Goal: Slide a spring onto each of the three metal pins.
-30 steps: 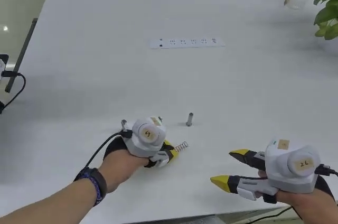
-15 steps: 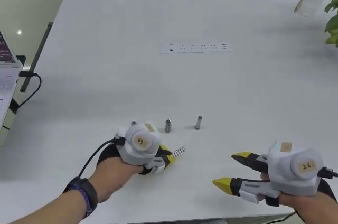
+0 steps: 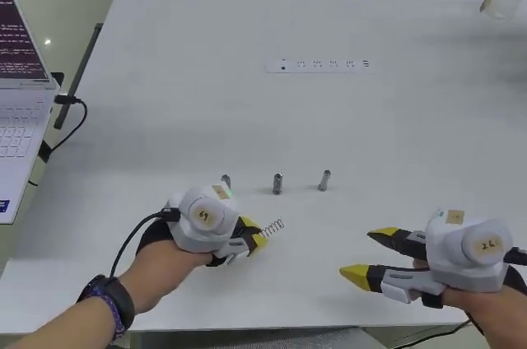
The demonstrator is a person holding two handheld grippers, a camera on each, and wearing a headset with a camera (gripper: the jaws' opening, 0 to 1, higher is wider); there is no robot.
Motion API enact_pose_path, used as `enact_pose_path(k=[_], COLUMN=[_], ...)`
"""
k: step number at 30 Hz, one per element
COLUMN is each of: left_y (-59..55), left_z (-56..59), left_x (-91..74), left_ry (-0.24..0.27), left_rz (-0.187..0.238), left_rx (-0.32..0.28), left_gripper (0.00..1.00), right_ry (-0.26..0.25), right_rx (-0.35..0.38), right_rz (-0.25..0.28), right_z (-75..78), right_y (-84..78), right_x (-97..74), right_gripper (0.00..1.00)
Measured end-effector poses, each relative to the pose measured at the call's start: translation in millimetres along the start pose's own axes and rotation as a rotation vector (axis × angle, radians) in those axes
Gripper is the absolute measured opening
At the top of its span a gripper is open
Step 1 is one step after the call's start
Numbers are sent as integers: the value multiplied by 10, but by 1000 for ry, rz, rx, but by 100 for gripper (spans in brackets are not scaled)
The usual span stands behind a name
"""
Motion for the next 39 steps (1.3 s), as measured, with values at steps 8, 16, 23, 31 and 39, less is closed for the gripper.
enact_pose_path(k=[8, 16, 23, 31, 39], left_y=[-100, -102, -81, 5, 102], left_z=[43, 82, 127, 217, 333], left_x=[-214, -386, -473, -511, -475], left_ry=[32, 48, 52, 40, 10], left_rz=[18, 44, 57, 71, 91], left_rx=[-24, -23, -6, 33, 54], left_gripper=[2, 2, 2, 2, 2], right_ry=[31, 67, 117, 171, 199], right_rx=[28, 5, -17, -45, -59], right_rz=[37, 24, 18, 12, 9], right_z=[-29, -107, -226, -316, -380], right_y=[86, 144, 195, 263, 307], right_x=[38, 124, 224, 304, 338], right_gripper=[48, 47, 46, 43, 41])
Point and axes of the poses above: the centre of the closed fingertips' face, and the gripper's own axes: x roughly forward along the fingers, z roughly to its right, y roughly out of its top, the point moved 7 cm from there along -x, roughly backward along the fingers, and after that the axes turned 1 degree about z, right-handed, at the moved point
